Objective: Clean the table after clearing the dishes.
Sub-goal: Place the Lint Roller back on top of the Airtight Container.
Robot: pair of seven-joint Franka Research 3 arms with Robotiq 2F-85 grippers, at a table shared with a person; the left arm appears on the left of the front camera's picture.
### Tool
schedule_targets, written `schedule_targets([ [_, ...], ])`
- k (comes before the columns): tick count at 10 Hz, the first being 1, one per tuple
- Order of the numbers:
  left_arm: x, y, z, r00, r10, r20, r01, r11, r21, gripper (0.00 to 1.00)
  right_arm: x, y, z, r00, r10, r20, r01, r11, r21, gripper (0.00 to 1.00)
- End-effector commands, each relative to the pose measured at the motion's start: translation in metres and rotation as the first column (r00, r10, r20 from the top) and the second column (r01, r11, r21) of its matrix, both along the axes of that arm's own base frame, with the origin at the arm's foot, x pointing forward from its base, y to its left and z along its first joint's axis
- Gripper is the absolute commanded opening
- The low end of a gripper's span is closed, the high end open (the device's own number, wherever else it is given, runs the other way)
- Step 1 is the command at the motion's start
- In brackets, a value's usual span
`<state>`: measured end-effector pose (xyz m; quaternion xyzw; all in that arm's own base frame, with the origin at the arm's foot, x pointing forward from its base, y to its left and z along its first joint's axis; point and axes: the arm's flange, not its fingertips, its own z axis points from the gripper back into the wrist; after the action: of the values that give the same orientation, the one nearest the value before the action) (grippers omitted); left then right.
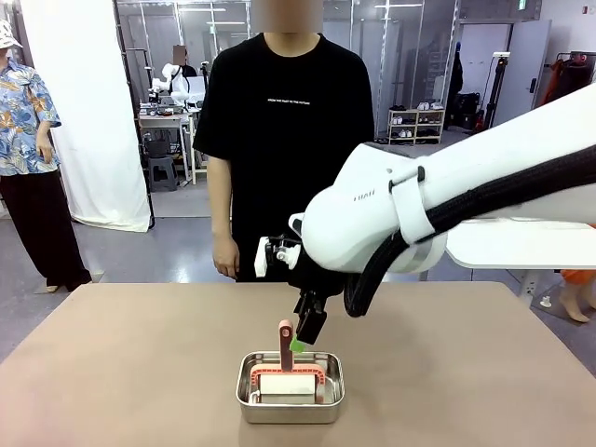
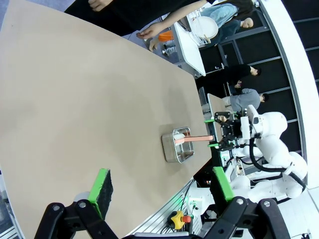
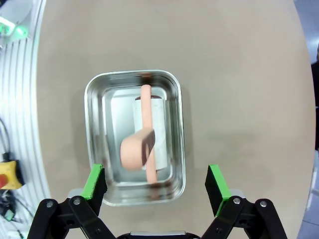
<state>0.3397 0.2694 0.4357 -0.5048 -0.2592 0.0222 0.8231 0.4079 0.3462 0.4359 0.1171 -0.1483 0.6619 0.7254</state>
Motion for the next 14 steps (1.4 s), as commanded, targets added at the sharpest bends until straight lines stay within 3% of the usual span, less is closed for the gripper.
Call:
schedule_targets([
  [1,-0.003,0.001,0.0,1.0,0.001,0.014,0.0,1.0,-0.004,1.0,0.003,-0.032,0.042,0.985,-0.058,-0.16,0.066,0.997,0.048,1.0],
  [2,-0.003,0.001,0.0,1.0,0.001,0.014,0.0,1.0,-0.004,1.0,0.012,-0.05,0.06,0.974,-0.133,-0.184,0.15,0.985,0.087,1.0],
  [3,-0.003,0.001,0.0,1.0,0.001,0.014,0.0,1.0,-0.004,1.0,0.024,-0.075,0.078,0.94,-0.219,-0.262,0.267,0.949,0.167,1.0],
  [4,-0.003,0.001,0.0,1.0,0.001,0.014,0.0,1.0,-0.004,1.0,0.043,-0.112,0.09,0.866,-0.279,-0.415,0.406,0.877,0.257,1.0],
  [5,-0.003,0.001,0.0,1.0,0.001,0.014,0.0,1.0,-0.004,1.0,0.068,-0.172,0.092,0.714,-0.363,-0.599,0.609,0.745,0.274,1.0],
  [7,-0.003,0.001,0.0,1.0,0.001,0.014,0.0,1.0,-0.004,1.0,0.096,-0.28,0.073,0.446,-0.321,-0.836,0.812,0.538,0.227,1.0],
  [9,-0.003,0.001,0.0,1.0,0.001,0.014,0.0,1.0,-0.004,1.0,0.096,-0.377,0.057,0.225,-0.283,-0.932,0.904,0.417,0.092,1.0],
  [11,-0.003,0.001,0.0,1.0,0.001,0.014,0.0,1.0,-0.004,1.0,0.081,-0.459,0.054,0.128,-0.207,-0.97,0.964,0.254,0.073,1.0],
  [14,-0.003,0.001,0.0,1.0,0.001,0.014,0.0,1.0,-0.004,1.0,0.028,-0.57,0.046,0.074,-0.161,-0.984,0.994,0.092,0.06,1.0],
])
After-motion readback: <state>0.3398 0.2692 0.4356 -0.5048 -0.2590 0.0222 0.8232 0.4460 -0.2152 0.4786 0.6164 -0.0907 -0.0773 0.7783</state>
